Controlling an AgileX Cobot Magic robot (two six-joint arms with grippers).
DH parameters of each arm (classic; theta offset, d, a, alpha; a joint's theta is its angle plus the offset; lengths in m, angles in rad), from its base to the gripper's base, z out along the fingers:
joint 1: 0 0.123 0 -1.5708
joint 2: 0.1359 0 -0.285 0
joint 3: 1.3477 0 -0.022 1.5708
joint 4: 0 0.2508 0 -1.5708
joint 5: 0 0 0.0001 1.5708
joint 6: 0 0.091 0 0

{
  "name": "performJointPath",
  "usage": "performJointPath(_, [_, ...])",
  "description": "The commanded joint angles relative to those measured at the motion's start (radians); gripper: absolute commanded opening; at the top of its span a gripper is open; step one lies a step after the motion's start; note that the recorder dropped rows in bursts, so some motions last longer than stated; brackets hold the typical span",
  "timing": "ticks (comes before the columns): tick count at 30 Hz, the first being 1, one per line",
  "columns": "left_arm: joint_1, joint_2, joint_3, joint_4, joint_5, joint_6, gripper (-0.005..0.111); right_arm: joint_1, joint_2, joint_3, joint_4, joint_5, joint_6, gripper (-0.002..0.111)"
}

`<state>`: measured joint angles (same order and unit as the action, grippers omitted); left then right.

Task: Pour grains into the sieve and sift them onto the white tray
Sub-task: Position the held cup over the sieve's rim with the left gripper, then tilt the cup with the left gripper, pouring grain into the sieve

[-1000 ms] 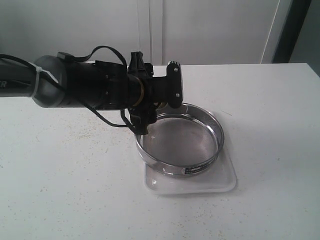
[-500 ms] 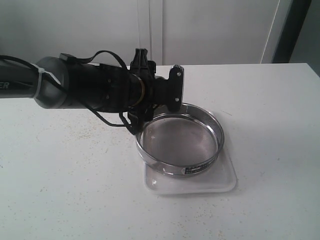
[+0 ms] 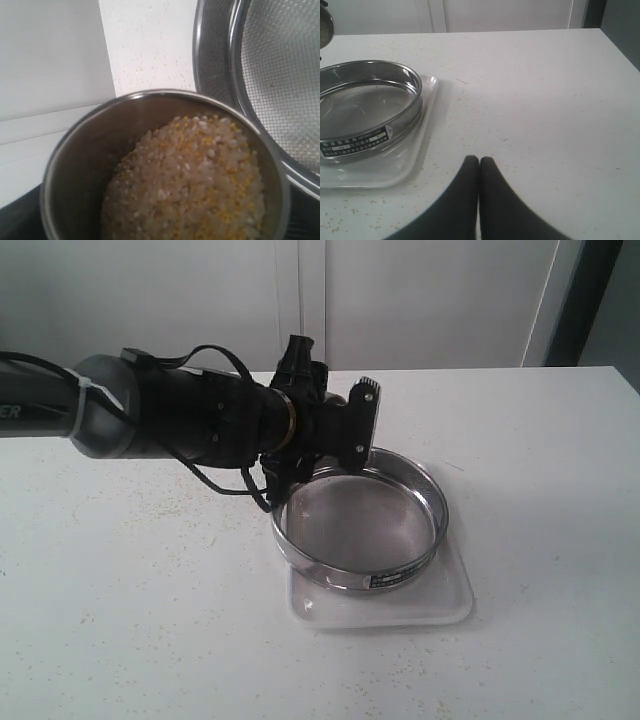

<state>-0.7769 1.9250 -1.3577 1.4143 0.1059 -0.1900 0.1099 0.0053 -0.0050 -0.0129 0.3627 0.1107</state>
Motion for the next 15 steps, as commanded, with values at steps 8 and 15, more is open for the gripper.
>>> performJointPath(8, [-0.006,0.041,-0.006,0.090,0.023,0.012,0.000,-0.011,-0.005,0.005,0.002,-0.012,-0.001,0.000])
performJointPath(15, [-0.047,0.041,-0.006,0.168,0.091,0.012,0.000,-0.011,-0.005,0.005,0.002,-0.012,-0.001,0.000])
